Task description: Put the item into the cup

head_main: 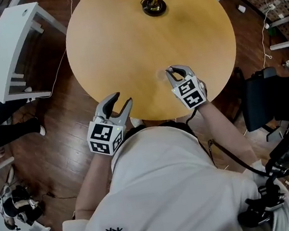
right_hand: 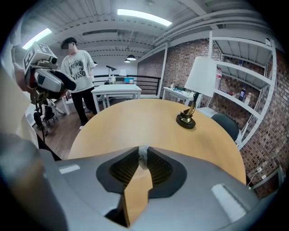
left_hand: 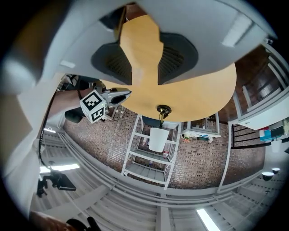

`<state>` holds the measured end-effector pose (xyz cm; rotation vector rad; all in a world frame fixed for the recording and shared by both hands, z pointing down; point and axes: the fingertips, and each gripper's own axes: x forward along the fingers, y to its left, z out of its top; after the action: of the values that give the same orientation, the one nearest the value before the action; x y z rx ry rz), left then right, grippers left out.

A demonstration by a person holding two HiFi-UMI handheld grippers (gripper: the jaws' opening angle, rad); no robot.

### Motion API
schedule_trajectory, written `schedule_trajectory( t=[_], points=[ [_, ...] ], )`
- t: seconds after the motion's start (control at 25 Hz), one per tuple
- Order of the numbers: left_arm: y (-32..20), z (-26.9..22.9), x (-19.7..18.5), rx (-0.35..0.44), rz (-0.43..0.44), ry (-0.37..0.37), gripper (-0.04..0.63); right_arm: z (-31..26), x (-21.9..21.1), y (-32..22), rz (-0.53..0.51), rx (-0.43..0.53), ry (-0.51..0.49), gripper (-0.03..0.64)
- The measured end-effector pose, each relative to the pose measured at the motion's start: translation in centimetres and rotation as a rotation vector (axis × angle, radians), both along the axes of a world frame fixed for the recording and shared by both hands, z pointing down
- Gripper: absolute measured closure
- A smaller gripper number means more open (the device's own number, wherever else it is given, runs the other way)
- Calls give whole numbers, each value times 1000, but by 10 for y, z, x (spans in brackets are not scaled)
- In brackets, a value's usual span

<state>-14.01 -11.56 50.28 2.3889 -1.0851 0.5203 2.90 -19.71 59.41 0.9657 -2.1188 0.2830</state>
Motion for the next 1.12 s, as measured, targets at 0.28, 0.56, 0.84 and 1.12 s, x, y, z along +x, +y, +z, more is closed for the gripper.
schedule_trajectory(
  t=[0.28, 0.56, 0.84, 1.12],
  points=[
    [11, 6, -20, -20, -33, -12, 433, 36, -12, 4, -32, -55, 34, 537],
    [10, 7, -26, -24, -43, -14, 433, 46, -11, 1, -22, -77, 38, 495],
    [7, 8, -24, -21, -38, -16, 433, 30, -6, -2, 15, -59, -1, 495],
    [-1, 2, -4, -4, -21, -13, 433, -9, 17, 1, 63, -8, -53, 495]
  ],
)
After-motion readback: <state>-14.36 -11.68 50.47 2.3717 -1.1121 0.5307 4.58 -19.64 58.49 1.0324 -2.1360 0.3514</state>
